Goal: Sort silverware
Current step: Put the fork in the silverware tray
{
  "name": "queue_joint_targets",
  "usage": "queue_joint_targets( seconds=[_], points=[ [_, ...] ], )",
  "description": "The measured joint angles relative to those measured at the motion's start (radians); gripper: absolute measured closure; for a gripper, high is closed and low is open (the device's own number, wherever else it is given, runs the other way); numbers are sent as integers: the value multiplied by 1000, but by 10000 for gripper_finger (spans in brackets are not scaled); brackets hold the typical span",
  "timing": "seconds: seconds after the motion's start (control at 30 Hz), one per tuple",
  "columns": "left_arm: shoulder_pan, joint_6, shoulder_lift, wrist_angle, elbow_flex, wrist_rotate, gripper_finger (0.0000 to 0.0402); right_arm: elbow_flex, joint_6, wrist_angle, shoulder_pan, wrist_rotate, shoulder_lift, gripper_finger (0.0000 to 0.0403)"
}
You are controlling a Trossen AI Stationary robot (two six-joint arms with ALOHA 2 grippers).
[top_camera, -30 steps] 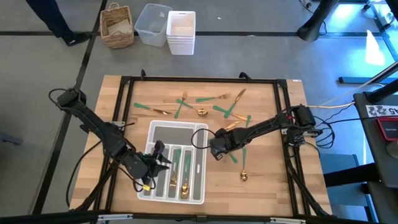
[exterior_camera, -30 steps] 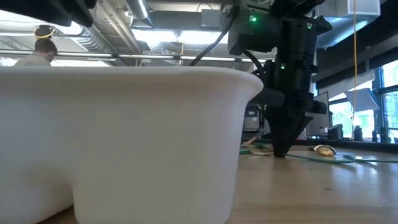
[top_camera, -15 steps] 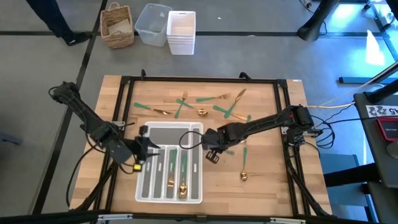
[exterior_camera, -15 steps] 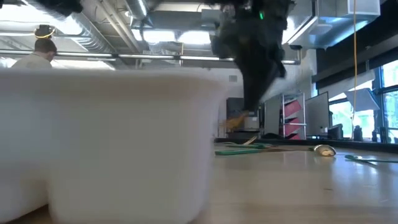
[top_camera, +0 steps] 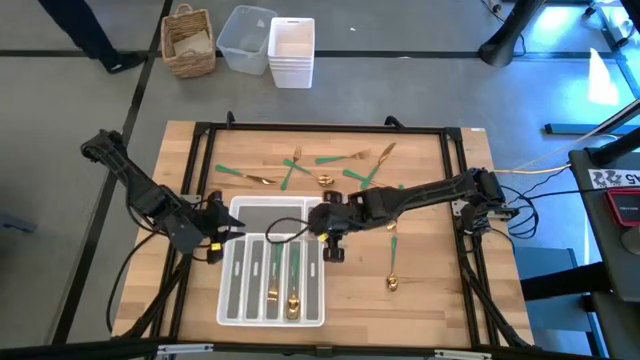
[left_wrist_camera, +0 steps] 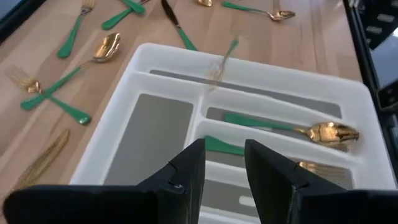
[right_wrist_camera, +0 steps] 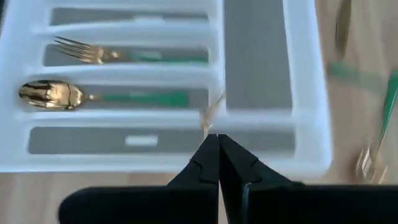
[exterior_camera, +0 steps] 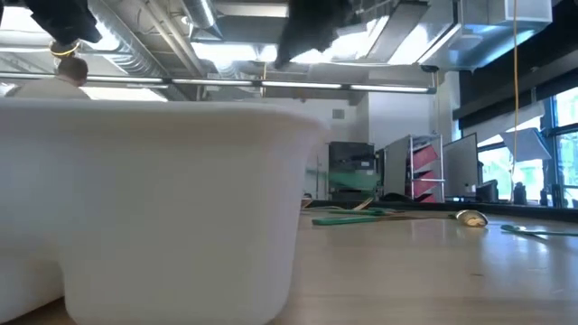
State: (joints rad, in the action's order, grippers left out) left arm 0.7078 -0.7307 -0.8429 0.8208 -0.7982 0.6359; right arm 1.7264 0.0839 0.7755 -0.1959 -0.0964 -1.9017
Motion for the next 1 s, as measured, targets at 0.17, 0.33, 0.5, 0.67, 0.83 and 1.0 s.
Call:
queue_joint_targets(
  seconds=[0.17, 0.33, 0.5, 0.67, 0.83, 1.0],
  points=[
    [0, -71, 0, 1, 0, 4, 295, 0, -112, -60, 2, 0, -19, 403],
    [0, -100, -1, 2, 0, 4, 295, 0, -69, 24, 0, 2, -20, 401],
    [0, -78, -1, 2, 0, 4, 295, 0, 63, 194, 0, 4, -20, 399],
    [0, -74, -1, 8, 0, 4, 295, -17, 155, 286, 0, -6, -20, 398],
    [0, -73, -2, 9, 0, 4, 295, -66, 217, 303, 0, 105, -21, 373],
    [0, -69, -3, 8, 0, 4, 295, -170, 265, 291, -1, 150, -21, 315]
  ],
)
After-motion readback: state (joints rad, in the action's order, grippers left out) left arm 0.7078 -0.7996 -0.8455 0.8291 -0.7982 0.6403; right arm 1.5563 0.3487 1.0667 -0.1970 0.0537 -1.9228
